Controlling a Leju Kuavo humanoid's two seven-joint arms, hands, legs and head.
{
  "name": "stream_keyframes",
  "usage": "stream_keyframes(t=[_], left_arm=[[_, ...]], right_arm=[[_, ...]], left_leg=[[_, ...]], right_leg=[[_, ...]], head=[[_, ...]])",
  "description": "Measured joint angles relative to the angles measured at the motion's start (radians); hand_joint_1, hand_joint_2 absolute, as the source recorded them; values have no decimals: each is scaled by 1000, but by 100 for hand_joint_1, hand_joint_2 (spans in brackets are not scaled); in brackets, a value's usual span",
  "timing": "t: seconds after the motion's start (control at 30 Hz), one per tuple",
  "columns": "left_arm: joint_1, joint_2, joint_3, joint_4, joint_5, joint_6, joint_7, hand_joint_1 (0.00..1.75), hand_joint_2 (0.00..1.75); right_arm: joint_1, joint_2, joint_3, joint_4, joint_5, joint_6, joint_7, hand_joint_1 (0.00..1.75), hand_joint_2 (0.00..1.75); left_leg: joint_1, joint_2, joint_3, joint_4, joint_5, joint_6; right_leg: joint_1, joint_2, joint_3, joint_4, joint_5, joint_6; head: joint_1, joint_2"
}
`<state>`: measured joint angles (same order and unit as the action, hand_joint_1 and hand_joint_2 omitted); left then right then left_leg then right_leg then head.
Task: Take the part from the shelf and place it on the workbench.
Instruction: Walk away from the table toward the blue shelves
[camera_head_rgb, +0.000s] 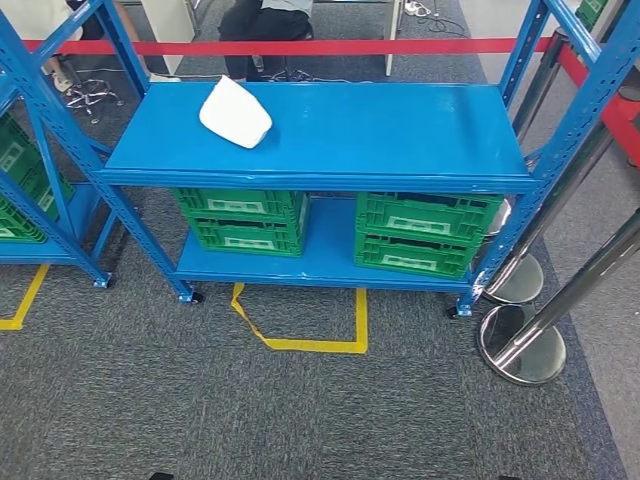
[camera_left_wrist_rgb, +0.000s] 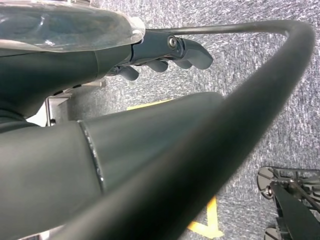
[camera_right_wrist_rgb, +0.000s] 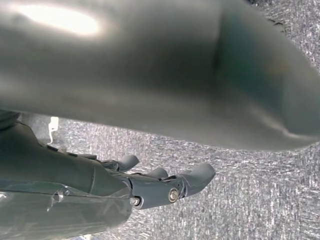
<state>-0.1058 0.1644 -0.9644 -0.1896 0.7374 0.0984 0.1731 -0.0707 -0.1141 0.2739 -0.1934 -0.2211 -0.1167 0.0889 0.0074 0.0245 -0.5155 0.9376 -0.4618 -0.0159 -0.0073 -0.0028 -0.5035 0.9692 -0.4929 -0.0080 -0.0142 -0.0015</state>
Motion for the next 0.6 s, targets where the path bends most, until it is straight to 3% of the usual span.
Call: stream_keyframes(t=[0.47,0.5,0.6], left_arm=[[0,0,-2,0,0,0,0,0,0],[0,0,-2,0,0,0,0,0,44],[0,0,-2,0,-1,1,1,0,175]], right_arm=[[0,0,0,0,0,0,2,0,0],[0,0,0,0,0,0,2,0,0],[0,0,0,0,-1,0,1,0,131]], left_leg=[[0,0,0,0,0,0],[0,0,0,0,0,0],[0,0,0,0,0,0]], right_leg=[[0,0,0,0,0,0],[0,0,0,0,0,0],[0,0,0,0,0,0]], head=[[1,0],[1,0],[1,0]])
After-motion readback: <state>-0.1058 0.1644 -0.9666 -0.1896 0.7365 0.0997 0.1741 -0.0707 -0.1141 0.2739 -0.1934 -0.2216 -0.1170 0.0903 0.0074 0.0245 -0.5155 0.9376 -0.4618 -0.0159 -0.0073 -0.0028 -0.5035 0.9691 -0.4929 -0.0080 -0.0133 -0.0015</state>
